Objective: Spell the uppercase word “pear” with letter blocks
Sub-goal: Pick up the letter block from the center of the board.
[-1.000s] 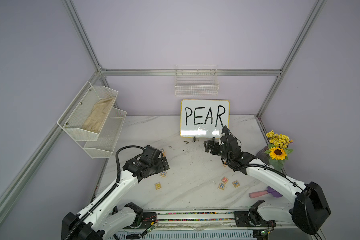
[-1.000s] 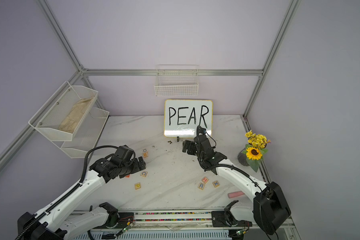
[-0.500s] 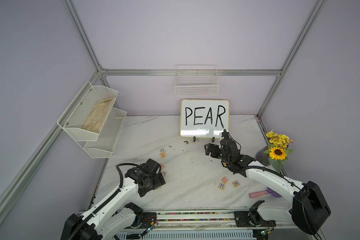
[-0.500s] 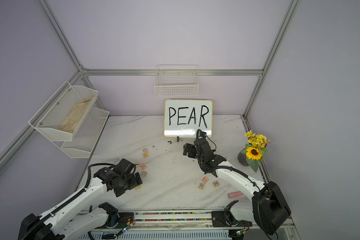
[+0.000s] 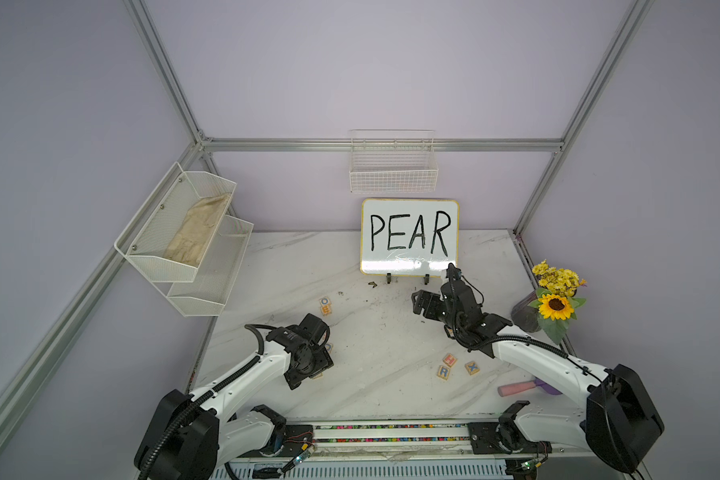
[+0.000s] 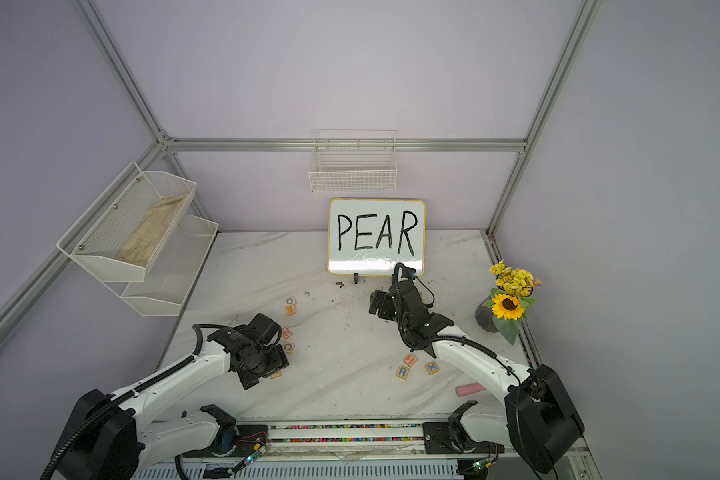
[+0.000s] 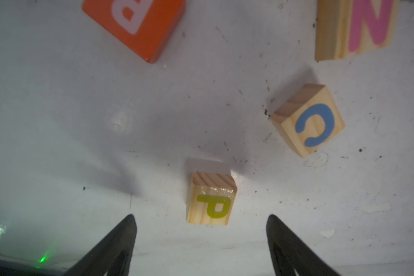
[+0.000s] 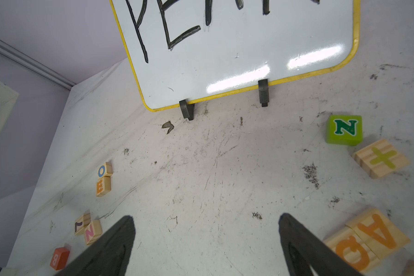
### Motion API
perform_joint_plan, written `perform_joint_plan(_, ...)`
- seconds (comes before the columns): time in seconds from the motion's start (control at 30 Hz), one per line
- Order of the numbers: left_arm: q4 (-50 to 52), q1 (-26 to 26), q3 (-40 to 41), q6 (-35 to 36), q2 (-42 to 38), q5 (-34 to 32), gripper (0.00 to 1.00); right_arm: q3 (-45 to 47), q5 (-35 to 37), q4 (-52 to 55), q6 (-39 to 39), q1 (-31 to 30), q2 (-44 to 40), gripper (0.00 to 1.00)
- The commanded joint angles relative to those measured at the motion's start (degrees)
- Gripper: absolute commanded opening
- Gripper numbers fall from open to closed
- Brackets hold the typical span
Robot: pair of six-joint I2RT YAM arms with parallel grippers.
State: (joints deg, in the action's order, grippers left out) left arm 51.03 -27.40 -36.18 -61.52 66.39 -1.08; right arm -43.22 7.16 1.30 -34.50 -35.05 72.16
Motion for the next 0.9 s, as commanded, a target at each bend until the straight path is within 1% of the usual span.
perform_joint_plan(0.0,-1.6,0.0,1.9,0.0,-0.7,0.2,0.80,0.2,1.7,0.4,-1.2,-0.3,-0.5,0.96)
perform_joint_plan(0.1,-1.7,-0.1,2.2,-0.6,-0.6,0.2,0.78,0.3,1.9,0.5,-1.6,-0.3,-0.1,0.96)
perform_joint_plan(0.17,-1.8,0.0,2.2,-1.0,-0.4,0.3,0.74,0.3,2.0,0.6,-1.9,-0.3,0.2,0.95)
perform_joint_plan(0.5,-2.6,-0.1,3.0,-2.2,0.8,1.3,0.65,1.1,2.1,0.6,-2.0,-0.3,-0.2,0.95)
perform_joint_plan(0.6,-3.2,-0.1,2.8,-2.3,1.9,1.7,0.65,1.2,-3.2,-2.3,1.4,-0.3,-1.0,0.95)
perform_joint_plan(0.73,-4.2,-0.1,2.3,-2.0,3.2,2.0,0.65,2.2,-14.6,-9.7,7.4,-1.4,-1.9,0.95)
perform_joint_plan(0.87,-4.7,-0.1,2.1,-1.7,4.4,2.3,0.64,0.7,-21.3,-9.4,13.8,-4.8,-0.6,0.95)
